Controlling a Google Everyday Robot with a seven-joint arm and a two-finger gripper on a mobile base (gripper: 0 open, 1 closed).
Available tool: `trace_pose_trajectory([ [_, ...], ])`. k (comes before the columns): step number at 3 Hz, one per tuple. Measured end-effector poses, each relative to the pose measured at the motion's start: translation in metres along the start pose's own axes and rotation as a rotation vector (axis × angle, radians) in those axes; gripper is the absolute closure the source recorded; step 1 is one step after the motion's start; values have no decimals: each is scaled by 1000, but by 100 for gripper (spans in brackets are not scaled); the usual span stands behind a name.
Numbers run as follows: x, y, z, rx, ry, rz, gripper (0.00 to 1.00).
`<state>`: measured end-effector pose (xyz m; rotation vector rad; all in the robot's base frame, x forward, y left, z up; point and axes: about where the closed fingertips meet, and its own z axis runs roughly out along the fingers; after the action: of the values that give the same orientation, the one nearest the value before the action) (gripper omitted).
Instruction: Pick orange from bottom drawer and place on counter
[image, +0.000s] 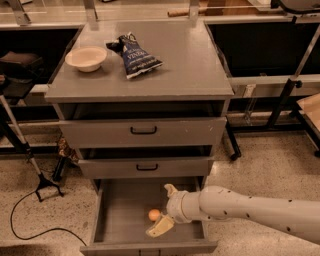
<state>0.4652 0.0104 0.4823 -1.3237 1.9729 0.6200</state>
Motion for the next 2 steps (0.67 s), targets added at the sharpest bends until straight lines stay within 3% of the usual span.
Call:
trace_pose_trajectory([
  [1, -6, -2, 6, 12, 3, -22, 0],
  [2, -4, -21, 32, 28, -1, -63, 0],
])
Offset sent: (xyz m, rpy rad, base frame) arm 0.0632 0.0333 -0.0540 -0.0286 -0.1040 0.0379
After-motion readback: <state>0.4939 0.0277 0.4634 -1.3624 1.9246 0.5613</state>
